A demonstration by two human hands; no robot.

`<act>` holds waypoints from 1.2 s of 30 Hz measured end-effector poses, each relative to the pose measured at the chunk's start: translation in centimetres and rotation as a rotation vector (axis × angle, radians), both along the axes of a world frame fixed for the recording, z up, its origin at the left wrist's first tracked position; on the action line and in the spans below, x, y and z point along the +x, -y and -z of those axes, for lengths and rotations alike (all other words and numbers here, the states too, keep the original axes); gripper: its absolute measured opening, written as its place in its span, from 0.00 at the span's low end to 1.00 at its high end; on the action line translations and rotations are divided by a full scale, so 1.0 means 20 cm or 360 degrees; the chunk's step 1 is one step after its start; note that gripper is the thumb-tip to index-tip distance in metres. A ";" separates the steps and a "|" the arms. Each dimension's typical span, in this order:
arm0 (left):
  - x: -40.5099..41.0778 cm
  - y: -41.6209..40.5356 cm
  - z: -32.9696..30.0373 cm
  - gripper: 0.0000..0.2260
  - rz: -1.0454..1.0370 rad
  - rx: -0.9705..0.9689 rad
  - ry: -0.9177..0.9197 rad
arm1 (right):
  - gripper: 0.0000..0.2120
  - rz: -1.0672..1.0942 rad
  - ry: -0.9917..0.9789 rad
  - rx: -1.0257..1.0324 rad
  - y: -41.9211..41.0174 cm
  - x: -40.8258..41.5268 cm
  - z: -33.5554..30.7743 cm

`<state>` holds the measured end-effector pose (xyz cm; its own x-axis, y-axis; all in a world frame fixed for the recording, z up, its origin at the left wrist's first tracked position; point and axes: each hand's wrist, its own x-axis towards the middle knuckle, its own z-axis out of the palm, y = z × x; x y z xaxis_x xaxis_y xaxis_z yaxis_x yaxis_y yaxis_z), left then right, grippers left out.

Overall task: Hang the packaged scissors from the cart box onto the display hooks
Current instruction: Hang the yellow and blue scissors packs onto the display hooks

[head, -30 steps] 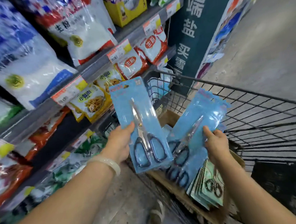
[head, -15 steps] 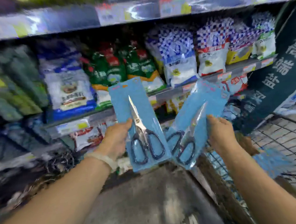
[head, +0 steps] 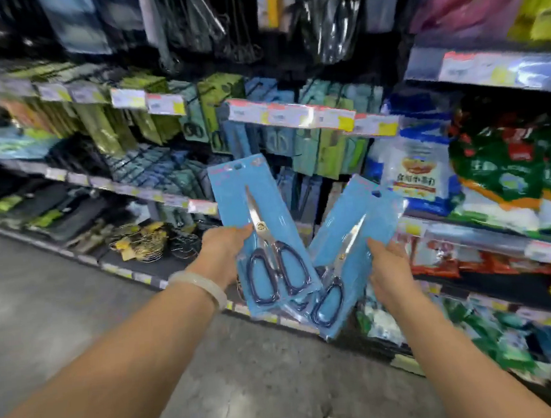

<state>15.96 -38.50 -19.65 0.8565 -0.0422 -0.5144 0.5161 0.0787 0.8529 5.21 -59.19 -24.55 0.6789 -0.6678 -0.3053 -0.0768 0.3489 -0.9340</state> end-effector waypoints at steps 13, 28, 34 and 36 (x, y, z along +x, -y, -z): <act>0.65 -0.57 0.03 0.16 -0.0366 0.0287 -0.0035 | 0.08 -0.0386 -0.0105 -0.0139 -0.58 0.86 0.13; 1.27 -0.80 0.15 0.11 -0.0068 0.0284 -0.0079 | 0.09 -0.0349 -0.0269 -0.0116 -0.74 1.38 0.08; 1.52 -0.92 0.26 0.22 0.0233 0.0288 -0.0146 | 0.01 -0.0156 -0.0379 -0.0265 -0.86 1.46 0.03; 1.60 -0.94 0.23 0.17 0.0340 0.0335 -0.0116 | 0.05 -0.0031 -0.0405 -0.0254 -0.89 1.49 0.01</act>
<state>47.88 -19.78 -24.24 0.8004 -0.1035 -0.5905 0.5621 -0.2126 0.7993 34.97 -41.29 -24.66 0.6069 -0.7087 -0.3597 -0.3209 0.1955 -0.9267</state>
